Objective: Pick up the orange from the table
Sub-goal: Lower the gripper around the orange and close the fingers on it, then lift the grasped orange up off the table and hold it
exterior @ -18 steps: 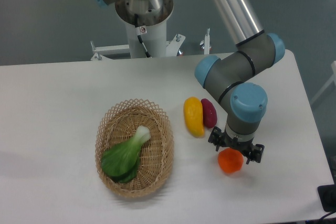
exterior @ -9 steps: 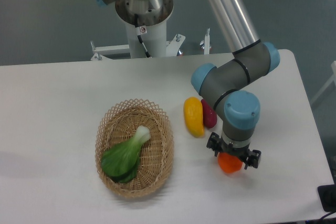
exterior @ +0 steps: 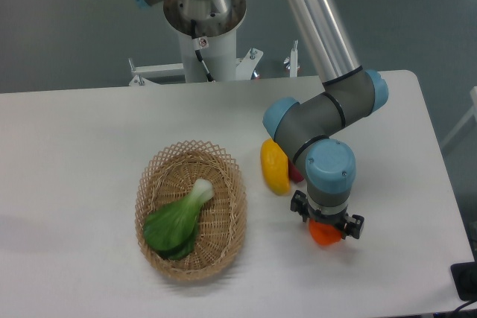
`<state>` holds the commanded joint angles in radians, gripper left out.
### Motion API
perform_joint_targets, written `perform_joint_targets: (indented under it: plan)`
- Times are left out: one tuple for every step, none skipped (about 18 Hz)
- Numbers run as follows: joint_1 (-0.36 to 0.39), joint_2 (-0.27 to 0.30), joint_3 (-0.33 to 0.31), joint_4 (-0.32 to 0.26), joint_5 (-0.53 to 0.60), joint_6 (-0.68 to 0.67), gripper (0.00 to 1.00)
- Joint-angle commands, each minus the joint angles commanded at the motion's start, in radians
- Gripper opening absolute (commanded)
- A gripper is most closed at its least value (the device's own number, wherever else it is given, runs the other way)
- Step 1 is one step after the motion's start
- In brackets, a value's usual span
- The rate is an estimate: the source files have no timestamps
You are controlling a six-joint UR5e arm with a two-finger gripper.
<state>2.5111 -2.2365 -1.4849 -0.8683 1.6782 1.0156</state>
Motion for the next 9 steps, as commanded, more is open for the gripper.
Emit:
perform_joint_targets:
  plan:
    - [-0.003,-0.002,0.002,0.011,0.000,-0.018,0.48]
    - [-0.003,0.000,0.003,0.012,-0.002,-0.012,0.48]
    - [-0.003,0.005,0.005,0.012,-0.002,-0.009,0.48]
    - [-0.002,0.008,0.011,0.012,-0.006,-0.008,0.48]
    - [0.003,0.011,0.021,0.011,-0.014,-0.008,0.48]
    - [0.005,0.015,0.032,0.008,-0.015,-0.006,0.48]
    - [0.008,0.024,0.035,0.009,-0.015,-0.005,0.49]
    - [0.011,0.035,0.044,-0.001,-0.017,0.004,0.49]
    - [0.021,0.046,0.046,-0.003,-0.018,0.021,0.49]
